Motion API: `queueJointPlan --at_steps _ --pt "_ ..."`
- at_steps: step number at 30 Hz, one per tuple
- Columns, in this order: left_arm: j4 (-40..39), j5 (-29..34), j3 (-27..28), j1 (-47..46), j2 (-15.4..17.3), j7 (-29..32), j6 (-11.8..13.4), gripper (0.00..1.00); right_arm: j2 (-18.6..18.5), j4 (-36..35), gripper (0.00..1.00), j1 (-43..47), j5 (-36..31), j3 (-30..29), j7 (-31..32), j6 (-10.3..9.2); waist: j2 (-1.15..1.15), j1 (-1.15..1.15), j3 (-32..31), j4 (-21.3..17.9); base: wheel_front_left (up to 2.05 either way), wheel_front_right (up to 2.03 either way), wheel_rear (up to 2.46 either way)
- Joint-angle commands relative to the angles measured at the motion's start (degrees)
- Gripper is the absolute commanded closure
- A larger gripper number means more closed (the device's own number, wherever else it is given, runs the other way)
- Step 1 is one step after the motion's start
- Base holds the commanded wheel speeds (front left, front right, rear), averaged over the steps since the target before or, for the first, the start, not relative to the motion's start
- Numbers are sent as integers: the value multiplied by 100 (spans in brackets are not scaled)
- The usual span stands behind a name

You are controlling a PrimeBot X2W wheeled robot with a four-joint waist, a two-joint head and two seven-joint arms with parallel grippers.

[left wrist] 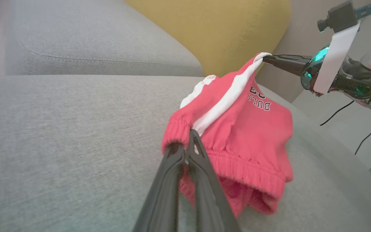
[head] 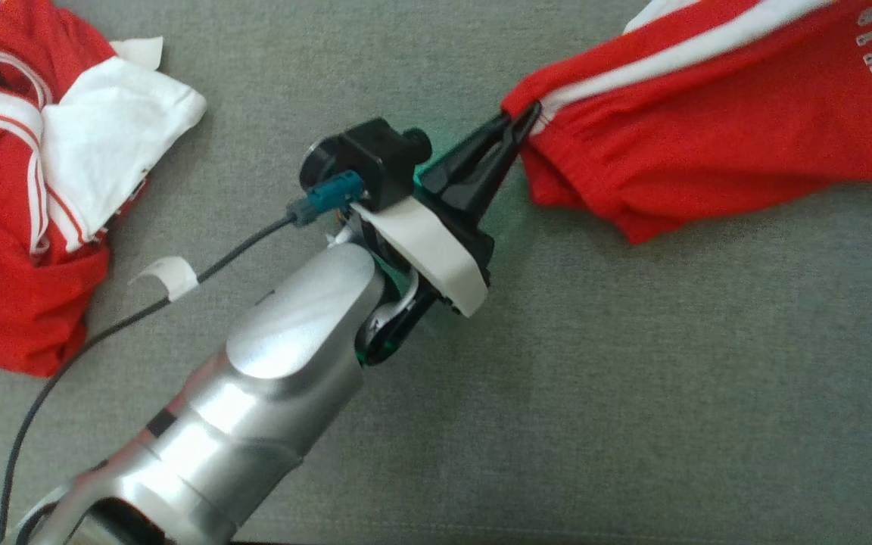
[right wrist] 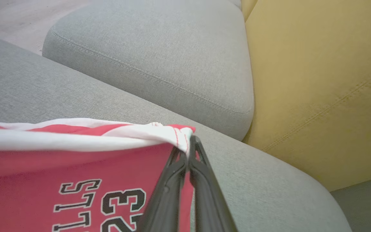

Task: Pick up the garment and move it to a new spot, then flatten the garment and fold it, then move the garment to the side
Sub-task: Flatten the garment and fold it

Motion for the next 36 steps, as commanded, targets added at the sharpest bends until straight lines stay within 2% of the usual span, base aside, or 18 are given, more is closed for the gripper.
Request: queueJointPlan --at_steps 1,2,4,5,6,7,11,13,18,22,23,24,27,30,31,32,33,36 --pt "-77 36 158 -167 48 -53 -27 100 -37 -21 89 -68 -38 84 -12 37 0 -2 107 81 0 0 0" --pt "-19 31 155 -200 41 -75 -27 100 25 103 71 -184 -58 173 -54 37 0 -2 141 96 0 0 0" --pt "69 -19 141 -238 24 -89 -28 100 155 320 16 -378 -50 299 -187 37 0 -2 202 114 0 0 0" --pt "101 -57 128 -238 14 -96 -29 96 216 422 1 -450 -23 338 -273 37 0 -2 220 119 0 0 0" --pt "127 -86 100 -235 6 -93 -30 63 268 528 0 -506 8 355 -357 37 0 -2 233 122 0 0 0" --pt "142 -94 69 -234 2 -113 -30 0 315 629 0 -552 37 341 -449 37 0 -2 244 123 0 0 0" --pt "193 -28 -10 -196 23 -383 -29 0 474 918 0 -602 373 277 -771 37 0 -2 225 117 0 0 0" --pt "189 130 22 -153 69 -686 80 0 490 1003 0 -562 649 236 -822 37 0 -2 185 112 0 0 0" --pt "-236 892 316 195 153 -1043 840 0 169 1233 0 -287 1343 42 -646 37 0 -2 77 257 0 0 0" --pt "-1436 1692 918 913 116 -1051 1373 0 -197 1418 0 -33 1916 -80 -321 37 0 -2 67 523 0 0 0" --pt "-1436 1692 918 913 116 -1051 1373 0 -197 1418 0 -33 1916 -80 -321 37 0 -2 67 523 0 0 0" --pt "-1981 1959 1165 1336 70 -1052 1445 0 -347 1550 0 61 2186 -139 -150 37 0 -2 58 679 0 0 0" --pt "-2680 2253 1565 1909 -15 -1053 1479 0 -489 1728 0 183 2513 -197 173 37 0 -2 13 881 0 0 0" --pt "-2995 2464 1769 2231 -53 -1053 1465 0 -536 1868 0 248 2726 -221 463 37 0 -2 -31 982 0 0 0" --pt "-3094 2585 1831 2360 -65 -1053 1445 0 -551 1915 7 284 2830 -221 602 37 0 -2 -61 1028 0 0 0" --pt "-3170 2697 1877 2475 -75 -1053 1422 0 -557 1928 59 322 2946 -216 725 37 0 -2 -90 1065 0 0 0" --pt "-3226 2781 1922 2578 -87 -1053 1404 0 -562 1929 100 364 3066 -225 829 37 0 -2 -120 1096 0 0 0" --pt "-3343 2986 2060 2812 -120 -1054 1385 0 -575 1772 100 509 3320 -186 928 37 0 -2 -243 1087 0 0 0"
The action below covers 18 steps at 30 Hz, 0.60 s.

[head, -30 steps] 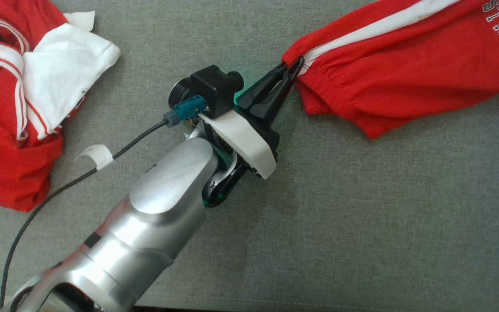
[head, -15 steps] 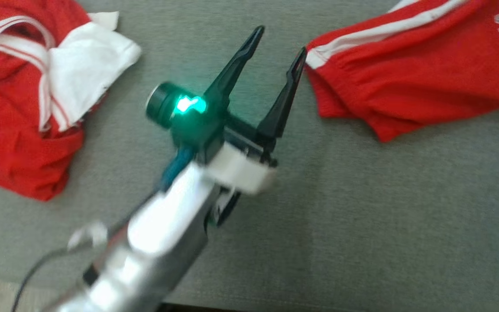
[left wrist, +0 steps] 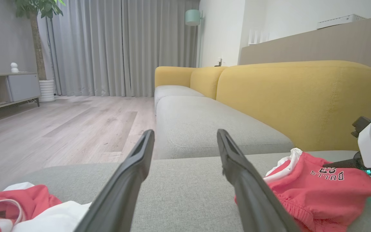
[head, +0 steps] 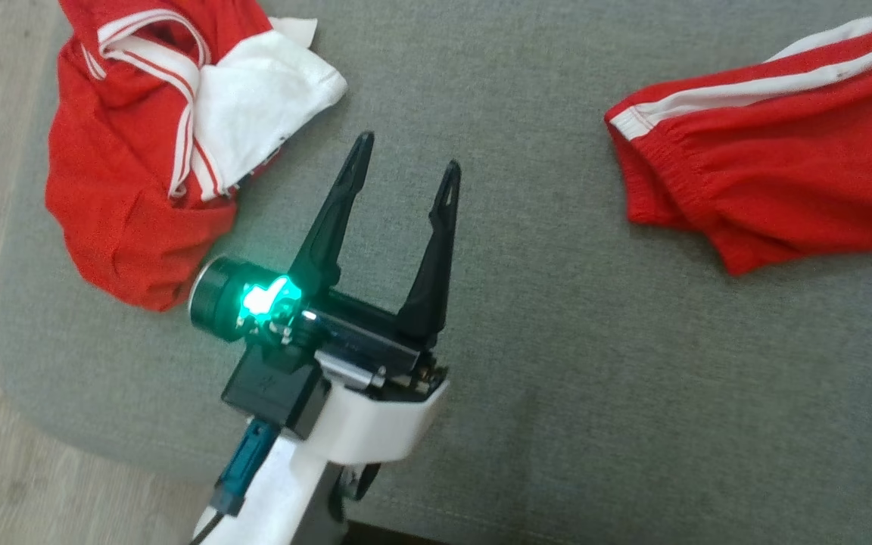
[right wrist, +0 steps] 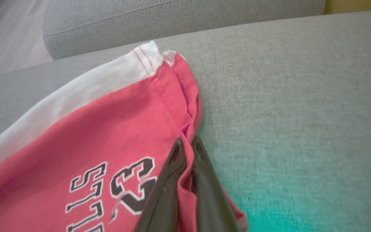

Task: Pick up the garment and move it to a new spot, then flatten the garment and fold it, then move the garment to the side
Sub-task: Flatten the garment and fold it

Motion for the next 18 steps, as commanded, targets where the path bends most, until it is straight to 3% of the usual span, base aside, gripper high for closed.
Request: queueJointPlan --at_steps 1,5,9,13,18 --pt "-231 89 247 95 24 -22 -33 0 -138 -179 100 346 70 83 -46 39 0 1 -128 -49 0 0 0" --pt "-133 163 522 408 3 -22 -143 0 -39 -271 100 602 130 150 -404 39 0 1 -450 -438 0 0 0" --pt "-38 175 823 610 -6 -22 -291 0 -172 -129 100 991 161 105 -549 39 0 1 -695 -833 0 0 0" --pt "106 282 1034 723 4 -22 -330 0 -204 -47 100 1142 109 -9 -813 39 0 1 -791 -1021 0 0 0" --pt "231 404 1236 790 0 -22 -279 0 63 -297 100 955 110 -1 -1260 39 0 1 -892 -1119 0 0 0"
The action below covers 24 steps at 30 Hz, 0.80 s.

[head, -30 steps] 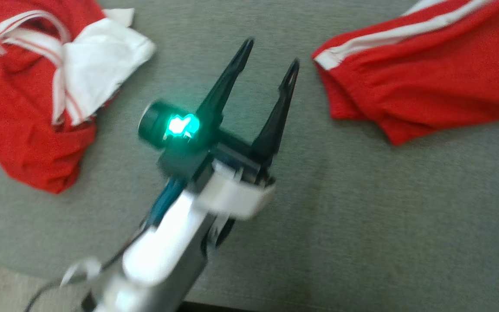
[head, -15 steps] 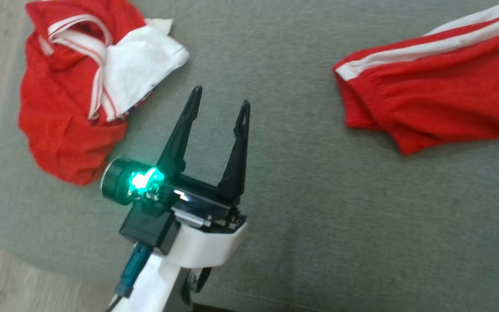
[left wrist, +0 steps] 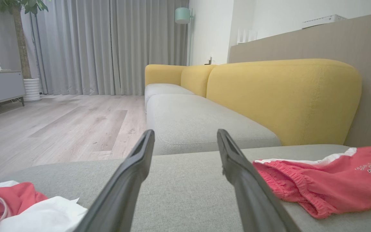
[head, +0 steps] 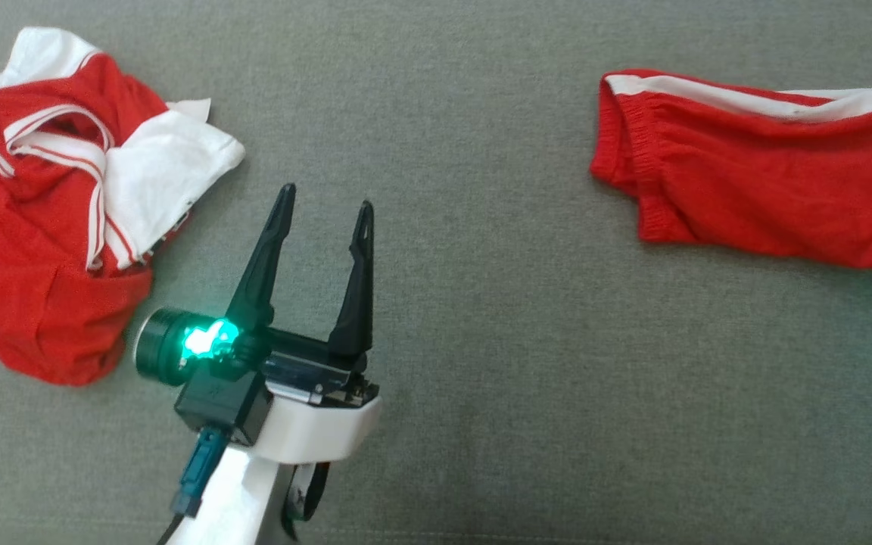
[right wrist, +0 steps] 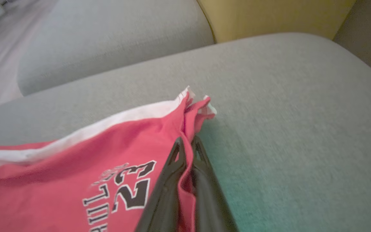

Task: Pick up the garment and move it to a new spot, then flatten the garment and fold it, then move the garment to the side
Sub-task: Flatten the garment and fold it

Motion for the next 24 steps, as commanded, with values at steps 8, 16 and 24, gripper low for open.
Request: queueJointPlan --at_steps 8,16,24 --pt "177 196 331 158 28 -22 56 0 228 -1387 100 -426 -159 739 -254 39 0 0 -282 -4 0 0 0" --pt "387 115 338 254 11 -23 34 0 969 -2165 100 -294 -408 1607 29 39 0 0 -462 152 0 0 0" --pt "589 59 357 401 2 -23 42 0 1899 -2000 0 41 -580 2121 -198 39 0 0 -712 159 0 0 0"
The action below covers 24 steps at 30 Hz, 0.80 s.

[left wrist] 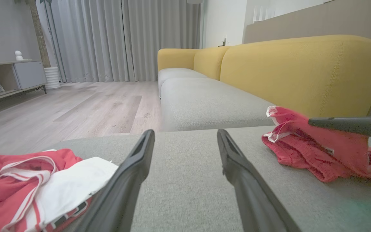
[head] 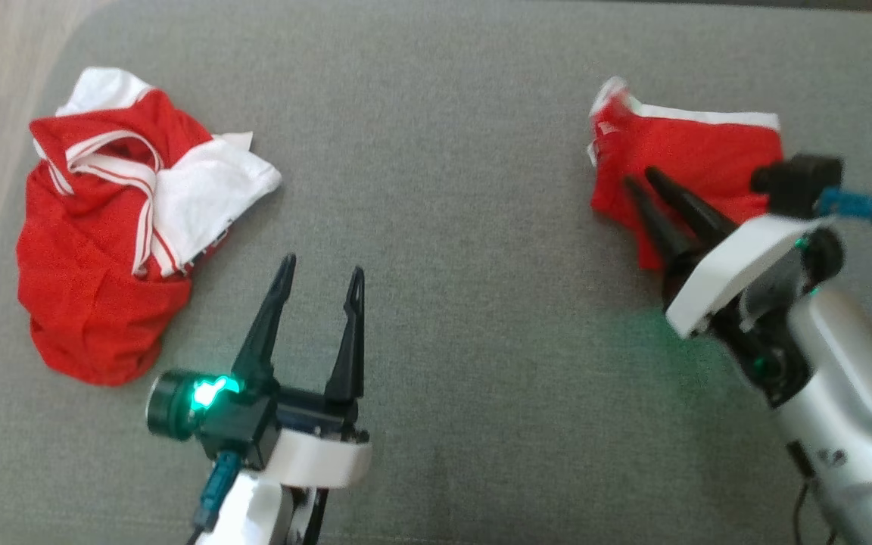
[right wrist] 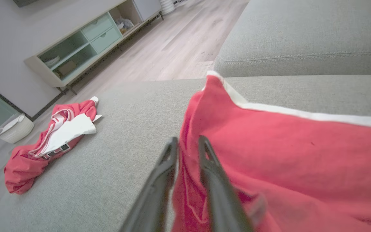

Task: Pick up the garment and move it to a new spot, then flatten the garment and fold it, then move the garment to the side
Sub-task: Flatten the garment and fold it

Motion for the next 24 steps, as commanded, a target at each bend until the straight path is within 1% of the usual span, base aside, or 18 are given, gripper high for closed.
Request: queueJointPlan --at_steps 1,5,7,10,12,15,17,19,22,24 --pt "-156 -26 235 -9 3 -24 22 0 17 -166 0 -25 -48 -28 -137 39 0 0 -108 -21 0 0 0" --pt "15 -38 270 225 0 -24 94 0 213 -103 0 267 -327 -339 -932 39 0 0 -482 -87 0 0 0" --pt "98 -42 293 338 -2 -24 138 0 227 -68 0 533 -529 -480 -1385 39 0 0 -724 -108 0 0 0" --pt "160 -95 310 521 -5 -24 160 0 136 50 0 1158 -750 -516 -2114 39 0 0 -1171 -70 0 0 0" --pt "158 -116 349 658 -6 -24 157 0 154 212 0 1580 -813 -655 -2375 39 0 0 -1362 -77 0 0 0" --pt "249 -127 462 821 -7 -24 141 0 255 354 0 2031 -1060 -938 -2514 39 0 0 -1530 -111 0 0 0" --pt "349 -171 567 924 -8 -24 130 0 410 176 0 2272 -1435 -1307 -2523 39 0 0 -1615 -150 0 0 0" --pt "433 -191 667 1001 -8 -24 130 0 641 -47 0 2585 -1778 -1656 -2526 39 0 0 -1689 -171 0 0 0" --pt "530 -228 825 1105 -10 -24 162 0 945 -351 0 3000 -2176 -1894 -2527 39 0 0 -1779 -208 0 0 0" --pt "557 -223 889 1162 -11 -24 161 0 1066 -503 0 3193 -2348 -1967 -2527 39 0 0 -1813 -227 0 0 0"
